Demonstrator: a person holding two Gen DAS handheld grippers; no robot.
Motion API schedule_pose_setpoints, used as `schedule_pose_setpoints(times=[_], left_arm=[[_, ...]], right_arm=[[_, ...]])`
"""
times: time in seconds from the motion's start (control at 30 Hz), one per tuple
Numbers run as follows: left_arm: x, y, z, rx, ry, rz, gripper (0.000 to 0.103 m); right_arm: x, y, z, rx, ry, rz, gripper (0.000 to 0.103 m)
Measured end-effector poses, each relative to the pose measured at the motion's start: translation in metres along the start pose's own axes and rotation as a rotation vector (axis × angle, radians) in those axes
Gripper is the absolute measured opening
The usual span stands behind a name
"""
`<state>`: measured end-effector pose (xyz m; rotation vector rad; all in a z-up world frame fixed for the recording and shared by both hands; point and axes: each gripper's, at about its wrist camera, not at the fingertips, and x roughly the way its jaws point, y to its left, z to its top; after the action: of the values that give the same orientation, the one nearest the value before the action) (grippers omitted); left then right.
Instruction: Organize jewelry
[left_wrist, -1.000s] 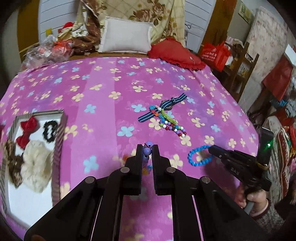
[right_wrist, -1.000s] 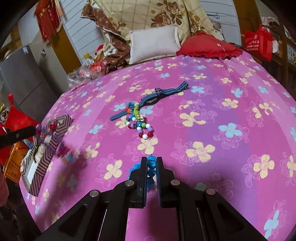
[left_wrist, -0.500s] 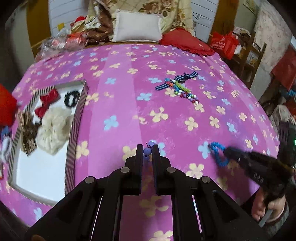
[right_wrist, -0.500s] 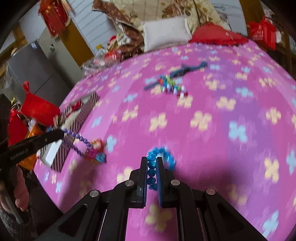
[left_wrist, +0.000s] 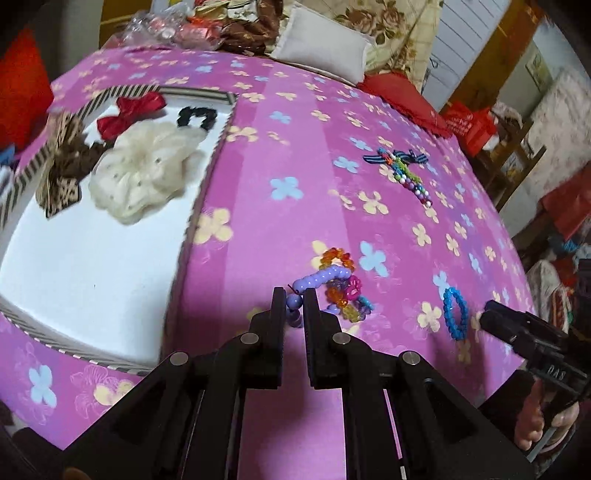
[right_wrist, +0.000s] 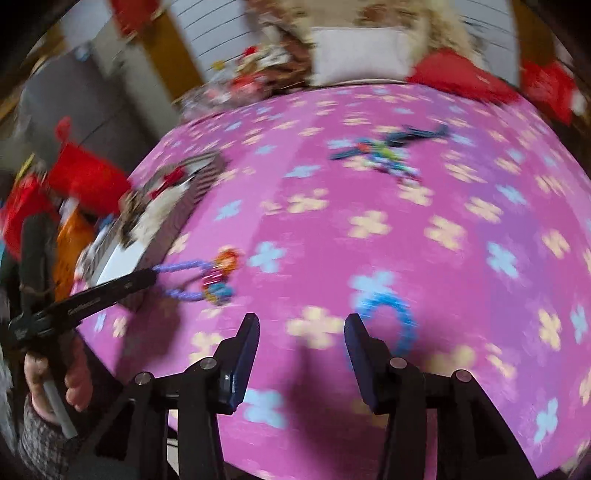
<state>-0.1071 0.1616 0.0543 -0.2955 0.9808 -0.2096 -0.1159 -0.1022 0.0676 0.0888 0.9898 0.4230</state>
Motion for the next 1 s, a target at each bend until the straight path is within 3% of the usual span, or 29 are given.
schedule_pose_setpoints(times=[0.13, 0.33, 0.53, 0.63, 0.7, 0.87, 1.0], left_arm=[[0.001, 0.016, -0.003, -0.028, -0.009, -0.042, 0.008], [0.011, 0.023, -0.008, -0.025, 0.01, -0.083, 0.008], [0.02, 0.017, -0.011, -0.004, 0.036, -0.118, 0.008], [0.022, 0.015, -0.013, 0.011, 0.042, -0.128, 0.008], [0.023, 0.013, -0.014, 0.019, 0.047, -0.13, 0.008], [0.026, 0.01, -0.015, 0.028, 0.049, -0.128, 0.008], [0.026, 0.013, -0.015, 0.013, 0.054, -0.133, 0.008]], right_arm=[[0.039, 0.047, 0.011, -0.123, 0.054, 0.004, 0.046], [0.081, 0.064, 0.045, -0.054, 0.113, 0.076, 0.035], [0.122, 0.07, 0.067, -0.036, 0.179, -0.015, 0.032], [0.136, 0.081, 0.063, -0.095, 0.194, -0.061, 0.024], [0.136, 0.091, 0.059, -0.157, 0.19, -0.071, 0.008], [0.115, 0.093, 0.063, -0.122, 0.135, -0.021, 0.008], [0.059, 0.088, 0.077, -0.054, 0.018, 0.042, 0.008]])
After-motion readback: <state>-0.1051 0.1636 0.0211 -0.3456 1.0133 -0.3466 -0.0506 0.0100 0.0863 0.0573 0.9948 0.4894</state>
